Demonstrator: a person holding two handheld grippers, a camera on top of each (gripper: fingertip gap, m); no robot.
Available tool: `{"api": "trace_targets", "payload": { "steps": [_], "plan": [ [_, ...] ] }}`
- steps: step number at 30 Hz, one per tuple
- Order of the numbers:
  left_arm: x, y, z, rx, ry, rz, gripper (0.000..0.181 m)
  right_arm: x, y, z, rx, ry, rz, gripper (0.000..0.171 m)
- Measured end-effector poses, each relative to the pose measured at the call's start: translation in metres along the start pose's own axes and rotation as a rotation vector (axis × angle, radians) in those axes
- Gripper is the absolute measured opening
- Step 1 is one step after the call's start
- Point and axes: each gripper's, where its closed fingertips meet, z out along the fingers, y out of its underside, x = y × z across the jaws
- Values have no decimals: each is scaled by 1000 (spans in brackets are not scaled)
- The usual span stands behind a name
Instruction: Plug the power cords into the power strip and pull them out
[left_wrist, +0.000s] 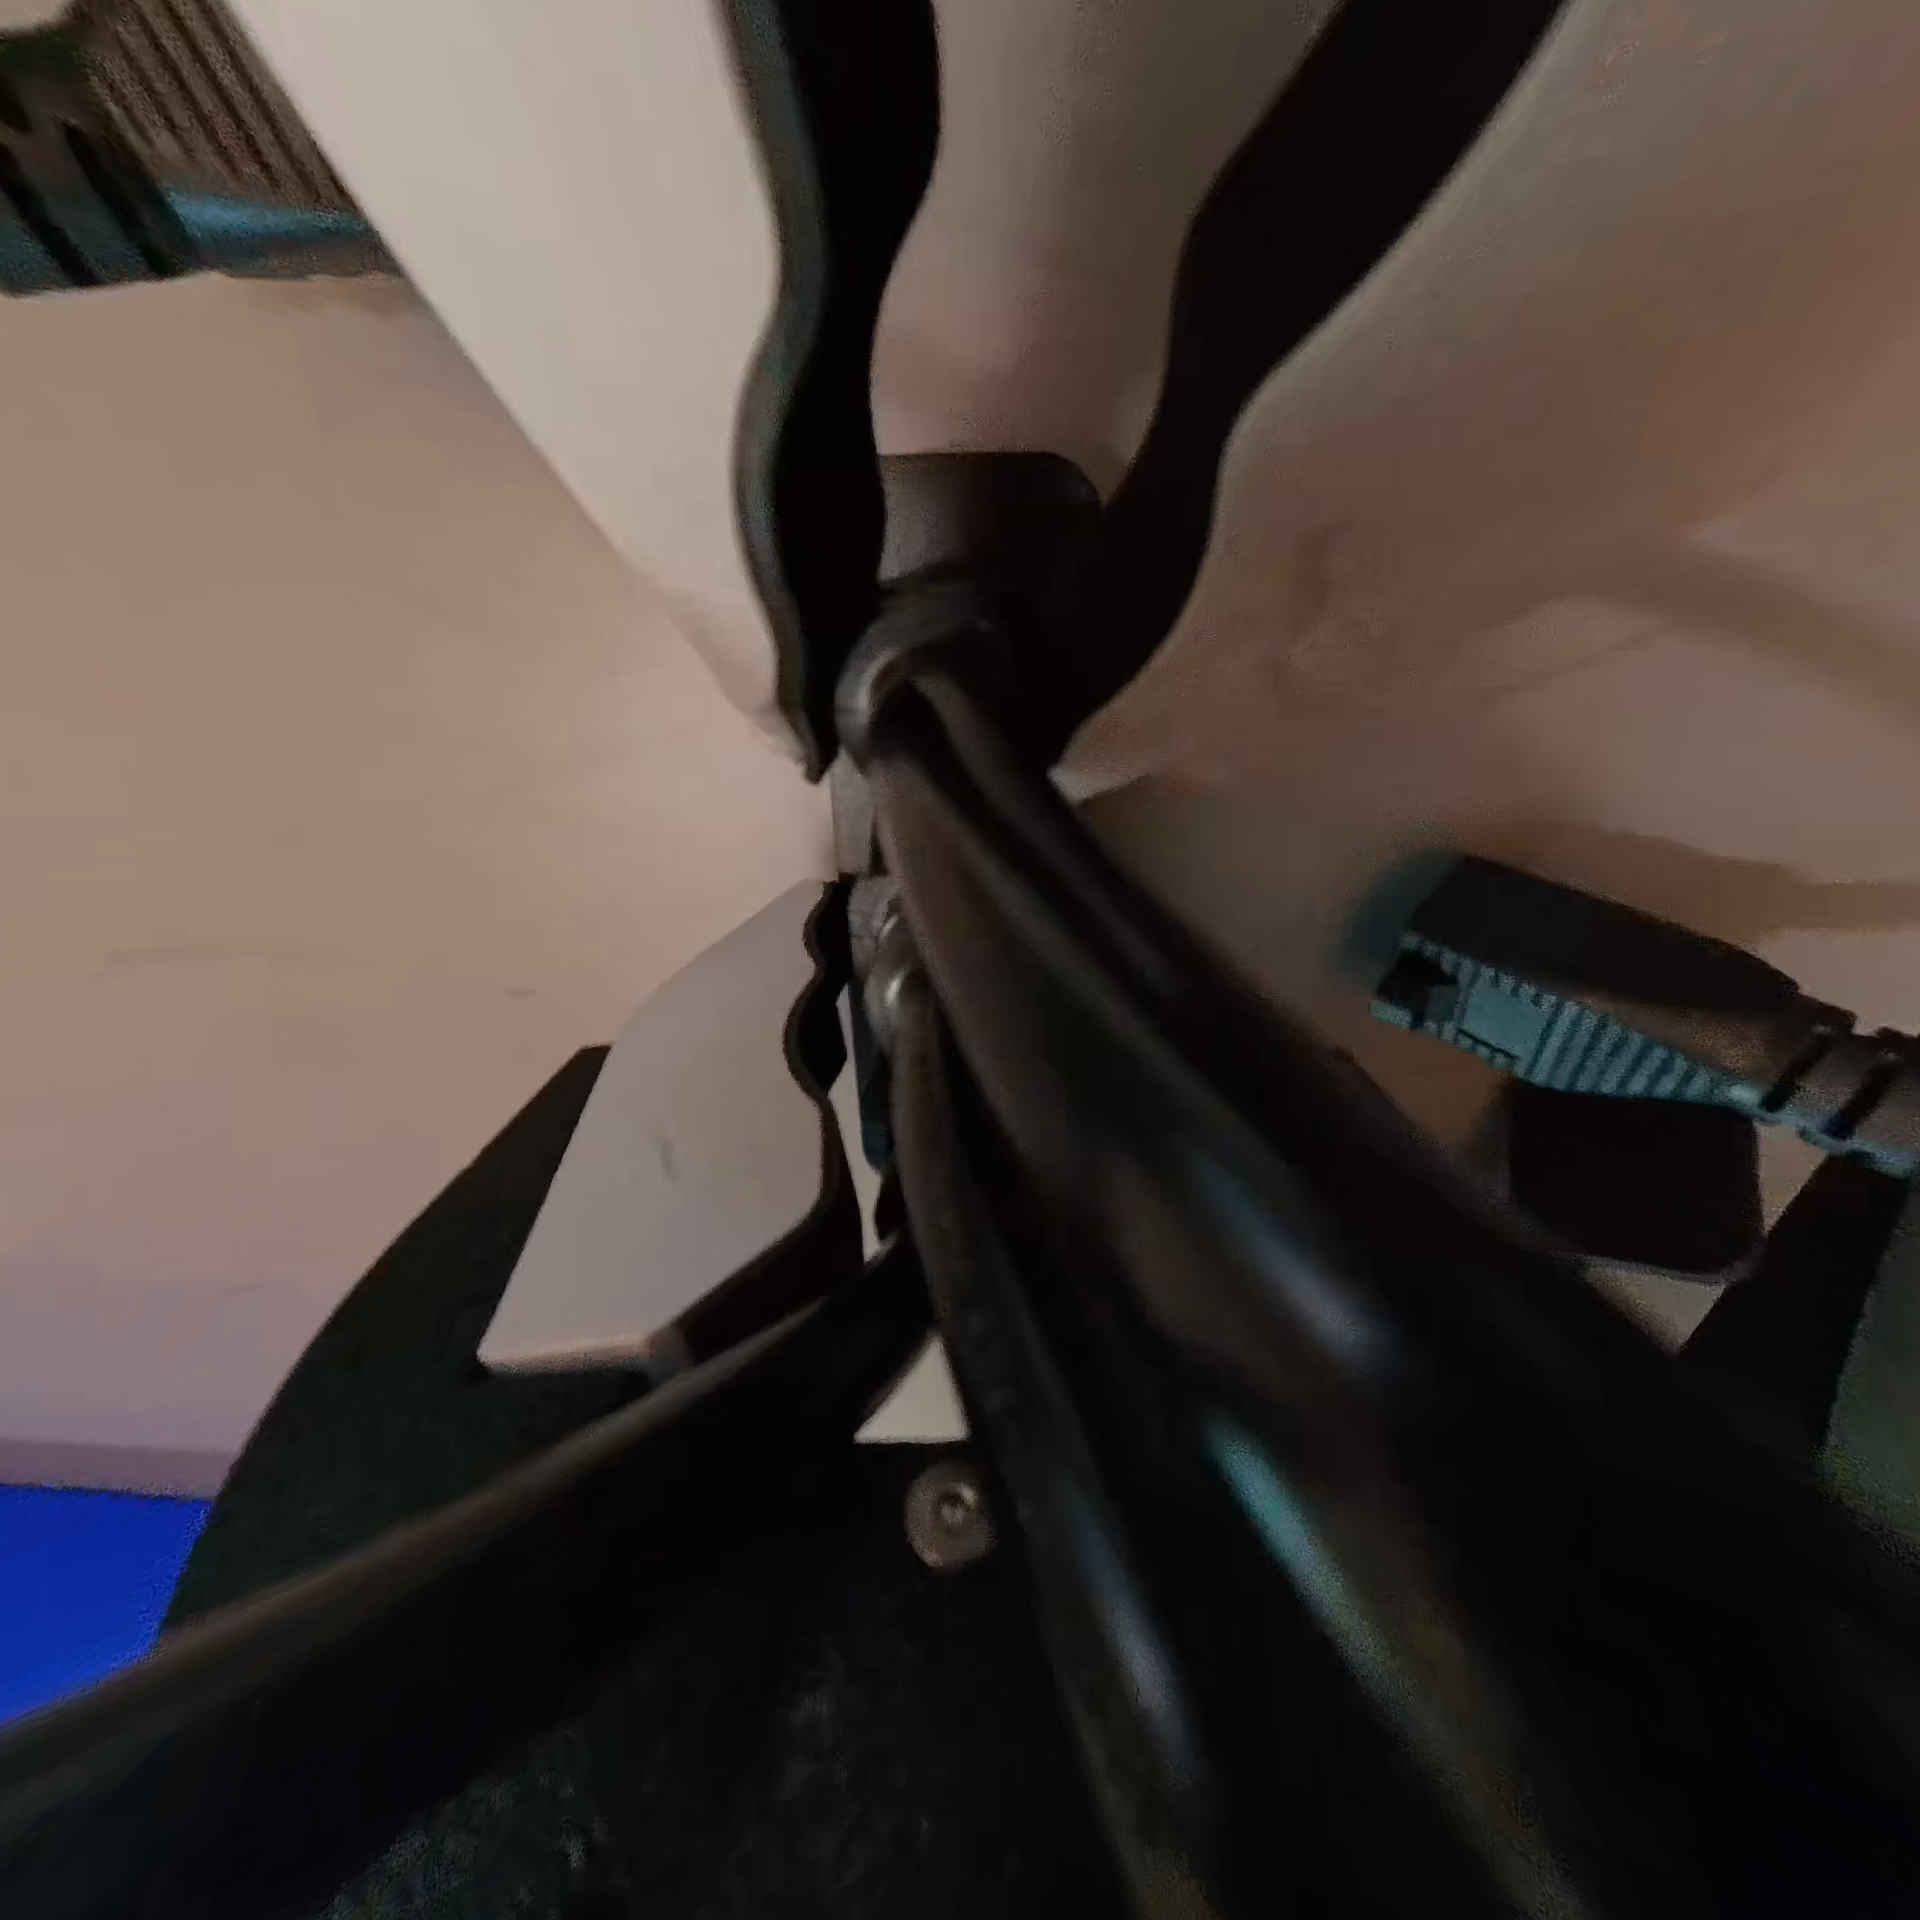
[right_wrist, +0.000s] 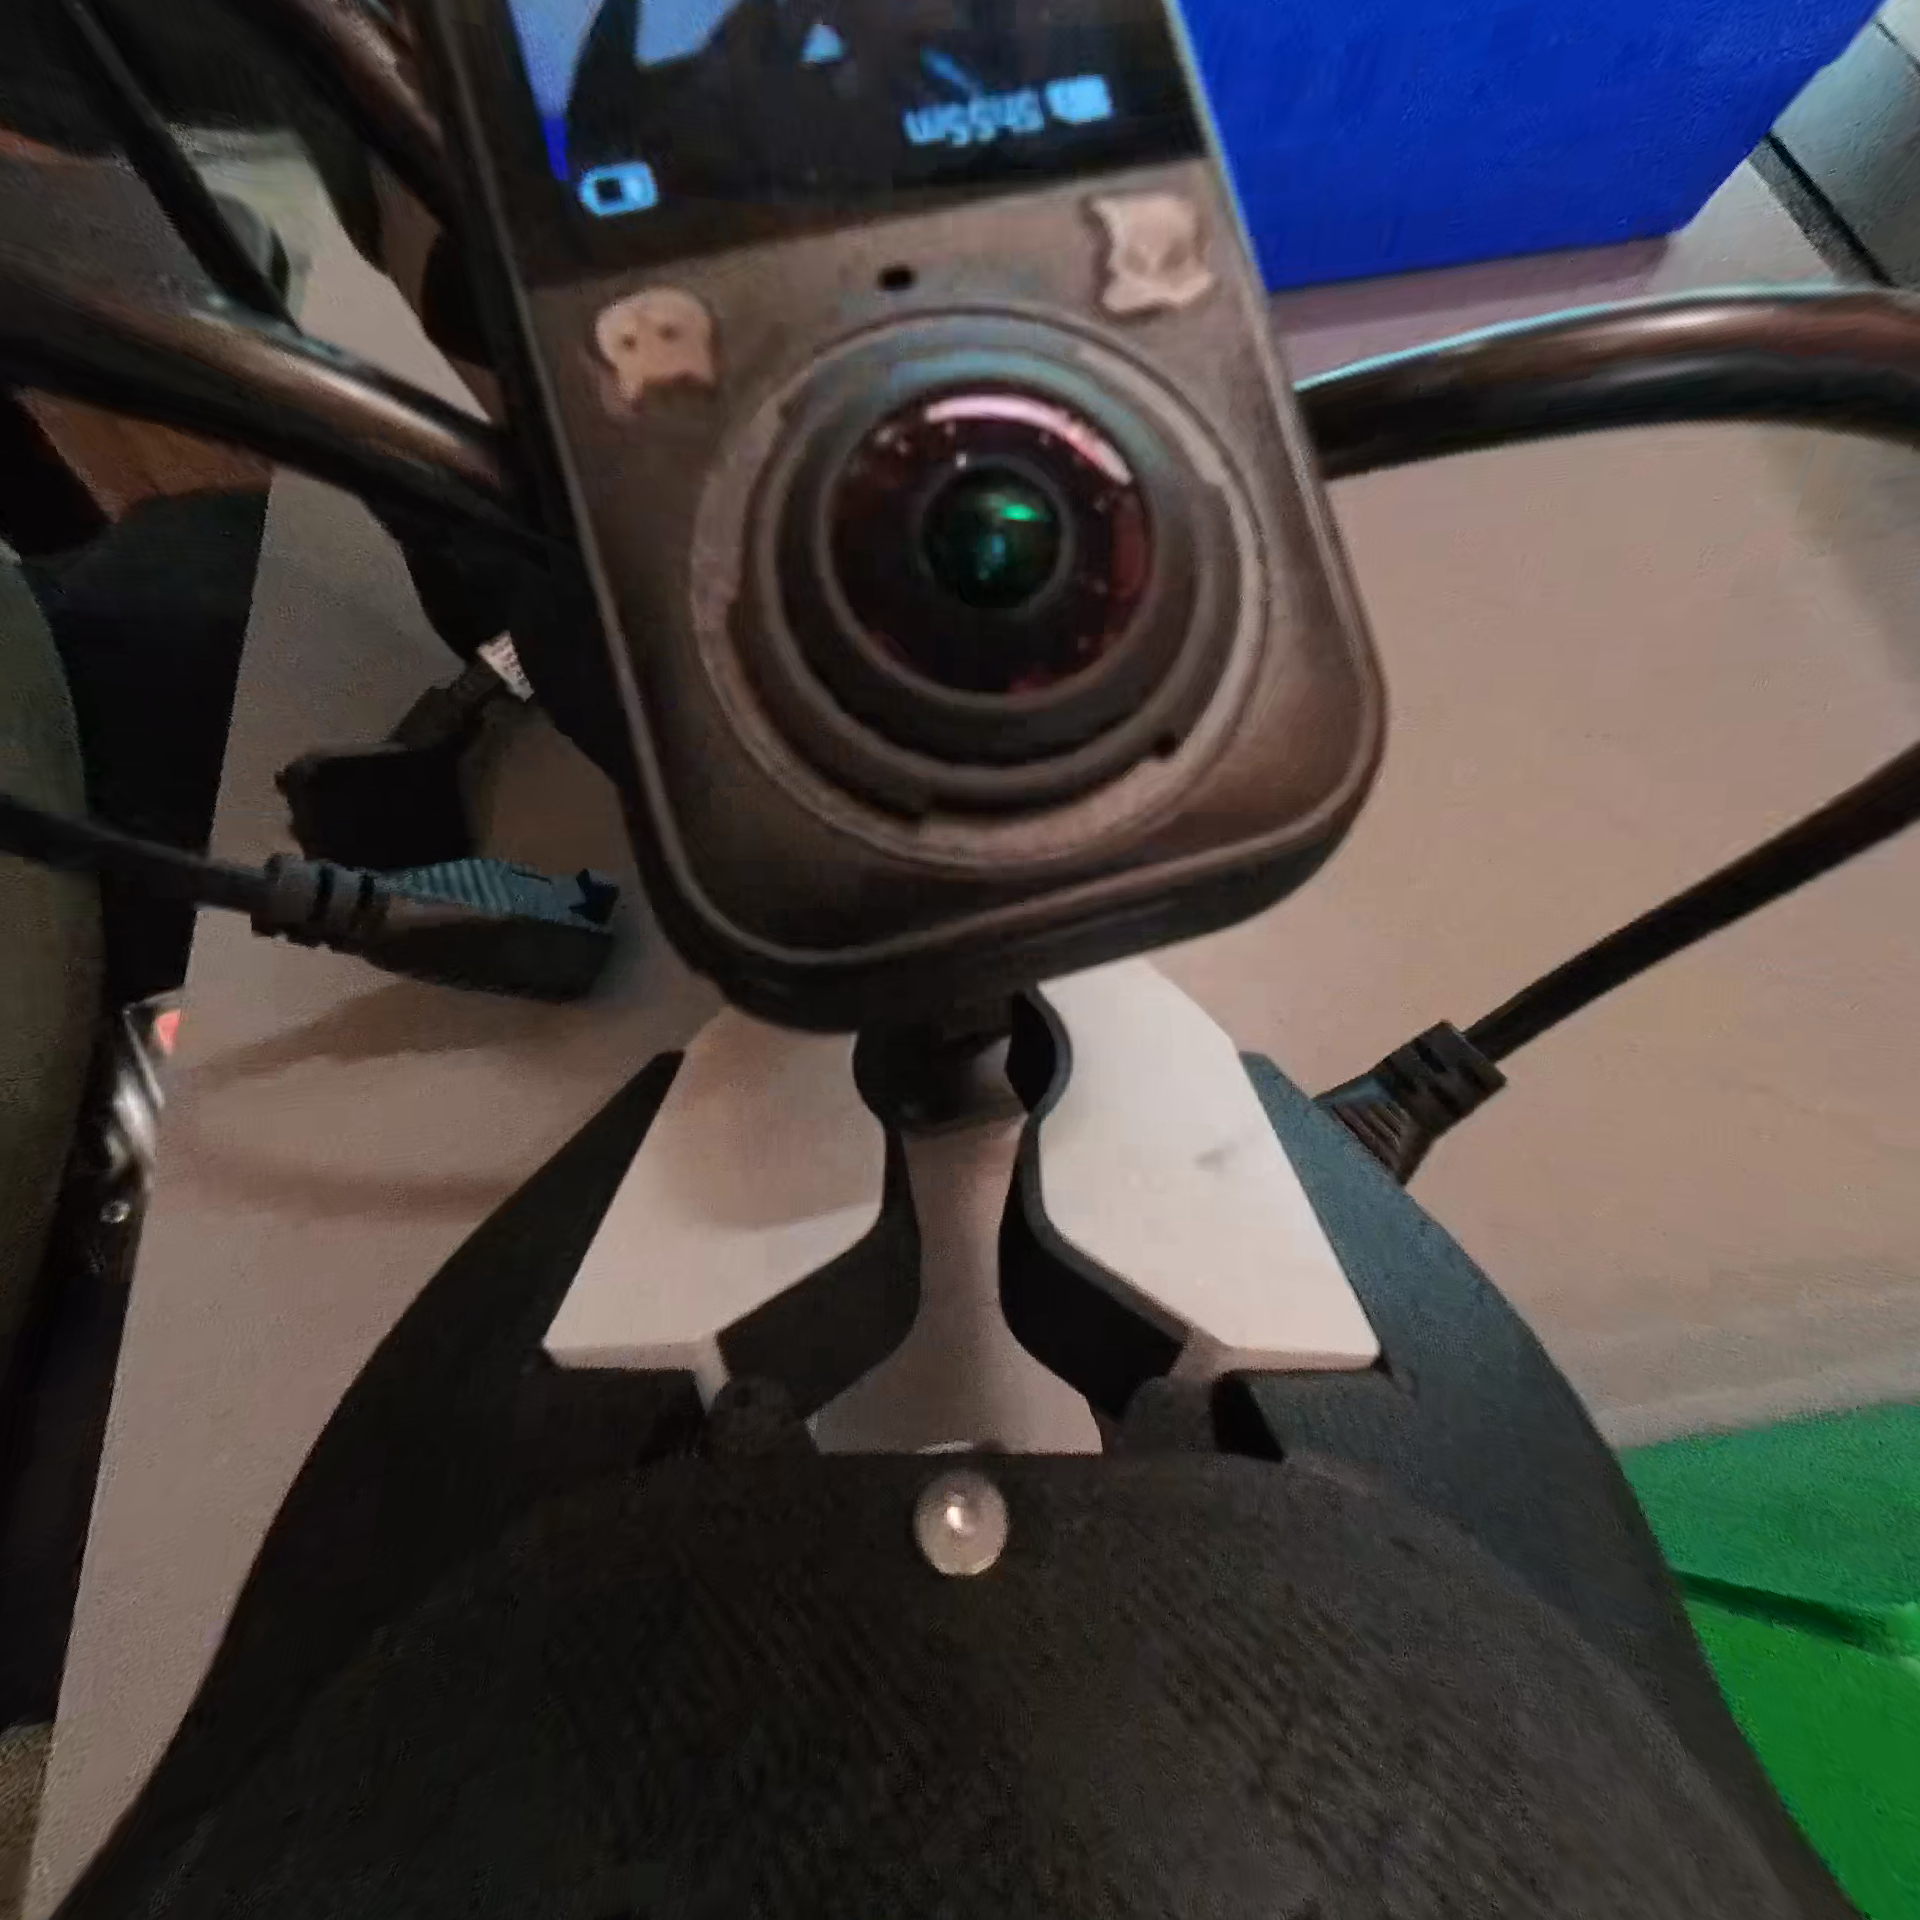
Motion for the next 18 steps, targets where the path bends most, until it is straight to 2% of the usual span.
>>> {"api": "trace_targets", "payload": {
  "steps": [5, 10, 13, 16, 18],
  "plan": [
    [5, 1, 0, 0, 9, 53, 40, -13, 1, -2, -73, 32, -90, 15],
    [0, -2, 1, 7, -7, -6, 40, -1, 0, -4, 23, 7, 51, 15],
    [3, -1, 1, 5, 2, 36, 38, -10, 1, -7, -15, 34, -21, 15],
    [-4, -5, 1, 18, -17, -36, 38, 6, 2, -9, 50, 5, 74, 15],
    [-5, -5, 2, 25, -22, -34, 39, 6, 2, -8, 37, 24, 65, 15]
  ]
}}
